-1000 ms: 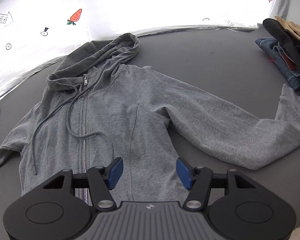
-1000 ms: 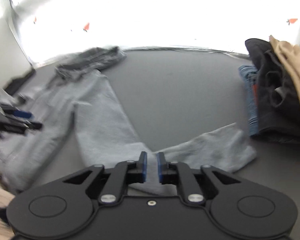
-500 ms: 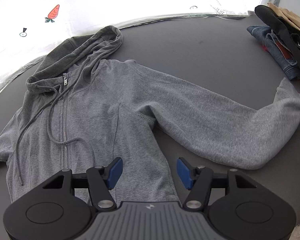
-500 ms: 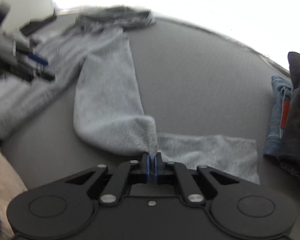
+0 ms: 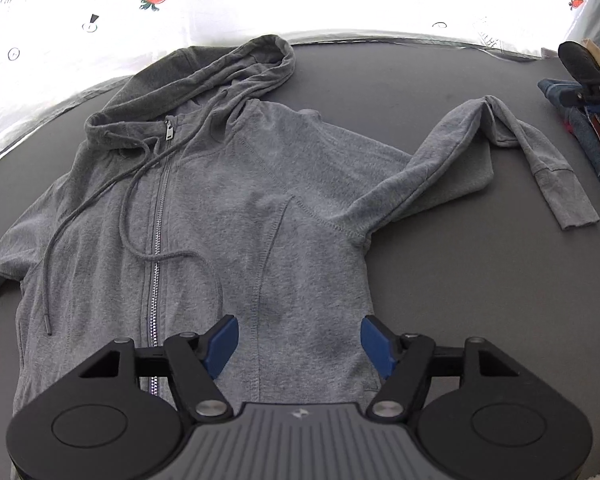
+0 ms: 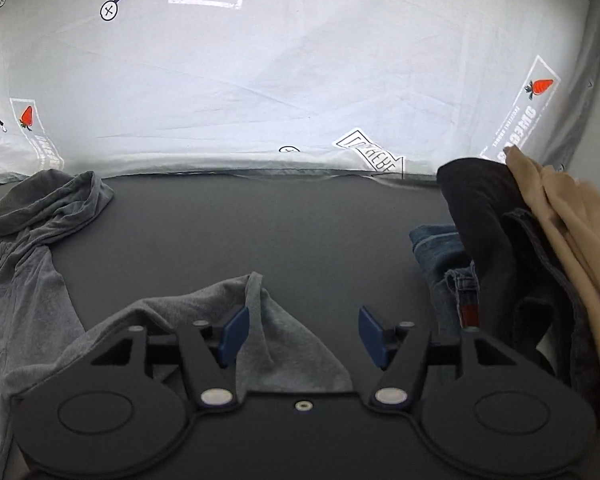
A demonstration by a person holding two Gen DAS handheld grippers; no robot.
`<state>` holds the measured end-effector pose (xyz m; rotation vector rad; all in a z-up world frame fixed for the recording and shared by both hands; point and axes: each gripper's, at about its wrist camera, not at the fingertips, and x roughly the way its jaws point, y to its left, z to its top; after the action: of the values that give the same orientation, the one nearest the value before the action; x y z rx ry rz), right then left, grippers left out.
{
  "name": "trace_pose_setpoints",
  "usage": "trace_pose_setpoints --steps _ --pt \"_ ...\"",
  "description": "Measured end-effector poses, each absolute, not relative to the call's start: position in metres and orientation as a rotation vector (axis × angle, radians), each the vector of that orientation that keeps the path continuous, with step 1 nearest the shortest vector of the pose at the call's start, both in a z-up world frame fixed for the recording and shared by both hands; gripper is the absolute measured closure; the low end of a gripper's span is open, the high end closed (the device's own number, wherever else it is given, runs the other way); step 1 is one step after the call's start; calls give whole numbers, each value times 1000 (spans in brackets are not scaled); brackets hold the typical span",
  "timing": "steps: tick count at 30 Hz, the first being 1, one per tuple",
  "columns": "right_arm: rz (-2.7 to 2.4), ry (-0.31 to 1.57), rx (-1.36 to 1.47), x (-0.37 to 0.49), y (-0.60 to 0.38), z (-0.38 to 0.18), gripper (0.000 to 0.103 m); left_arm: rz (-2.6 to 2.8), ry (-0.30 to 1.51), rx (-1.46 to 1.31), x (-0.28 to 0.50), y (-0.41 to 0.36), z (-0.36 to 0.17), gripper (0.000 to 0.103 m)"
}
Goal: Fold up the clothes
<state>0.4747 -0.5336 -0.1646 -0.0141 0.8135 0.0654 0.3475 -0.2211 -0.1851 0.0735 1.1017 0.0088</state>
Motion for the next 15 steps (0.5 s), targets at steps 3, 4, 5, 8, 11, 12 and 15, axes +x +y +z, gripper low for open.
trace_pose_setpoints --steps 3,4,5,8,11,12,15 --pt "102 905 17 451 -524 -196 39 11 1112 52 352 -218 -187 34" --pt "104 932 -8 445 -517 -206 38 12 1115 45 353 -217 -188 34" --pt "102 950 -37 441 -510 -216 39 11 1111 45 352 -217 -187 34" --pt "61 990 -55 438 -501 -243 36 6 1094 48 347 -219 -183 34" --pt "1 970 30 436 -512 -244 70 1 1077 50 342 -221 -179 34" --pt "-14 971 72 435 -518 -242 90 -1 1071 51 340 -221 -178 34" --pt "-46 946 263 421 -552 -213 96 -6 1054 54 335 -223 -174 34"
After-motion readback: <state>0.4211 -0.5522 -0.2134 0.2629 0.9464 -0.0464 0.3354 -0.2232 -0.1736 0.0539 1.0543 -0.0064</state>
